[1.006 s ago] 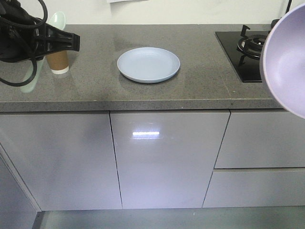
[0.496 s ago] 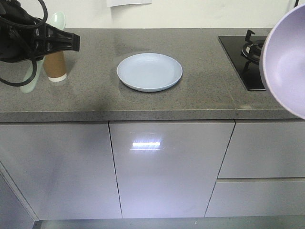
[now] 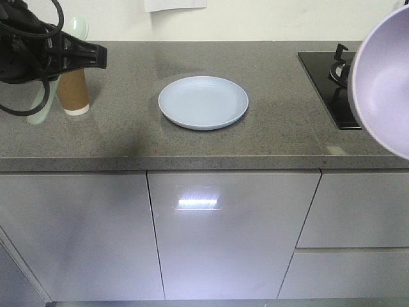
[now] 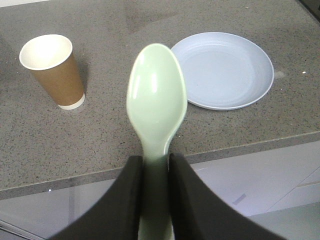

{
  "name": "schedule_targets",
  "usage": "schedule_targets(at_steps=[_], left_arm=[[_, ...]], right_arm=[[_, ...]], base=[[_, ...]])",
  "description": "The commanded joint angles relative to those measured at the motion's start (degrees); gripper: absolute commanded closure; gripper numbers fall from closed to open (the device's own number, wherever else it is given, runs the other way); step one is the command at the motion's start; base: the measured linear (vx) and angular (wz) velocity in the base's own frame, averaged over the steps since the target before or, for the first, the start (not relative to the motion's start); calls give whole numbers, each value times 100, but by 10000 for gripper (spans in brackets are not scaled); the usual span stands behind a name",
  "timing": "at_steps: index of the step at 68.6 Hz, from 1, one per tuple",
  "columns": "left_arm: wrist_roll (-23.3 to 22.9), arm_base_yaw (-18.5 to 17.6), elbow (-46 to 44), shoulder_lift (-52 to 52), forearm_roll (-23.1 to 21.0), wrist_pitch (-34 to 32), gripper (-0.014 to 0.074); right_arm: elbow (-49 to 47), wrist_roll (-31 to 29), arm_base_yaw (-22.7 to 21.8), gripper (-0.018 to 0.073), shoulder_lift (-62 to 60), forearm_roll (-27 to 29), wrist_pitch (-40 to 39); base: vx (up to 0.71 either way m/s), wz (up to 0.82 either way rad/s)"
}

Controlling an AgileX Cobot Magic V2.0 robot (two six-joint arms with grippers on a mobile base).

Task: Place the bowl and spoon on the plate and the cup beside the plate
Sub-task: 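Creep the base forward until the blue plate is centered ahead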

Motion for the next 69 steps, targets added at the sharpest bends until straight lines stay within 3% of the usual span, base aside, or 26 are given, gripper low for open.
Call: schedule_targets(at_steps=[1,69], left_arm=[[-9,6,-113,-164,179,-267,602],[-9,6,-113,-164,179,-267,602]], right_arm=[[-132,-39,-25,564,-12,135,-374],[-132,-39,-25,564,-12,135,-374]], base=[[3,2],[7,0]])
